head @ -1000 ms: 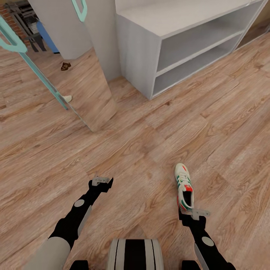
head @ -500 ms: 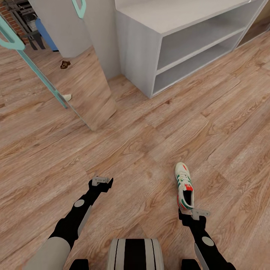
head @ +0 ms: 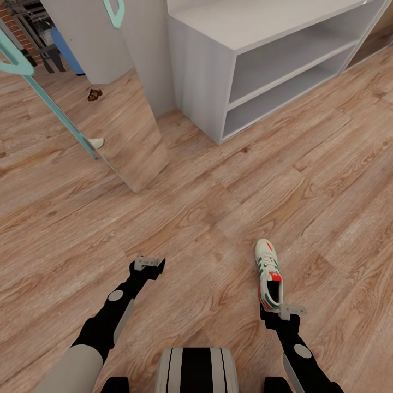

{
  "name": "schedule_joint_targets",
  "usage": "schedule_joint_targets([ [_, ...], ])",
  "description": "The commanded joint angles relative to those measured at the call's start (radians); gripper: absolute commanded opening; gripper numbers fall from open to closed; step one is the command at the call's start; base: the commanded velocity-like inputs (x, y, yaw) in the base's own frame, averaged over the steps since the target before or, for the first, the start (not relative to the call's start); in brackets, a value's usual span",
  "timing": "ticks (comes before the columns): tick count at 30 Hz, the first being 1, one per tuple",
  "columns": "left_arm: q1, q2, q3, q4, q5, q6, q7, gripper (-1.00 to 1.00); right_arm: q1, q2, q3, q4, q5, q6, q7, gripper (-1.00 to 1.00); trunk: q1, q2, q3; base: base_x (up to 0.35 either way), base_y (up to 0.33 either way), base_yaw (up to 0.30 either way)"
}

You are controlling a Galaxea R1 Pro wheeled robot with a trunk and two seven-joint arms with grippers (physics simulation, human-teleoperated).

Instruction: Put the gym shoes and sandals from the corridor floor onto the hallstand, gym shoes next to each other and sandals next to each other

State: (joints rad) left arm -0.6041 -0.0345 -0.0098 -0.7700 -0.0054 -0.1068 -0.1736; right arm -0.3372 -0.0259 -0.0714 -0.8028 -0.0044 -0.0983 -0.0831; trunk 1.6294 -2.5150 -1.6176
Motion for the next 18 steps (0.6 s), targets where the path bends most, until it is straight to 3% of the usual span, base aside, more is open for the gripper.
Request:
schedule_joint_targets([
  [1, 0.000, 0.000, -0.003, 0.000, 0.000, -0.003, -0.003, 1.00, 0.000, 0.000, 0.001, 0.001, 0.000, -0.003, -0.003, 1.00, 0.000, 0.000, 0.000, 0.002, 0.000, 0.000],
  [18, -0.002, 0.000, -0.019, 0.000, 0.001, 0.000, -0.003, 1.00, 0.000, 0.000, 0.001, 0.001, 0.000, -0.003, -0.003, 1.00, 0.000, 0.000, 0.000, 0.025, 0.000, 0.000],
])
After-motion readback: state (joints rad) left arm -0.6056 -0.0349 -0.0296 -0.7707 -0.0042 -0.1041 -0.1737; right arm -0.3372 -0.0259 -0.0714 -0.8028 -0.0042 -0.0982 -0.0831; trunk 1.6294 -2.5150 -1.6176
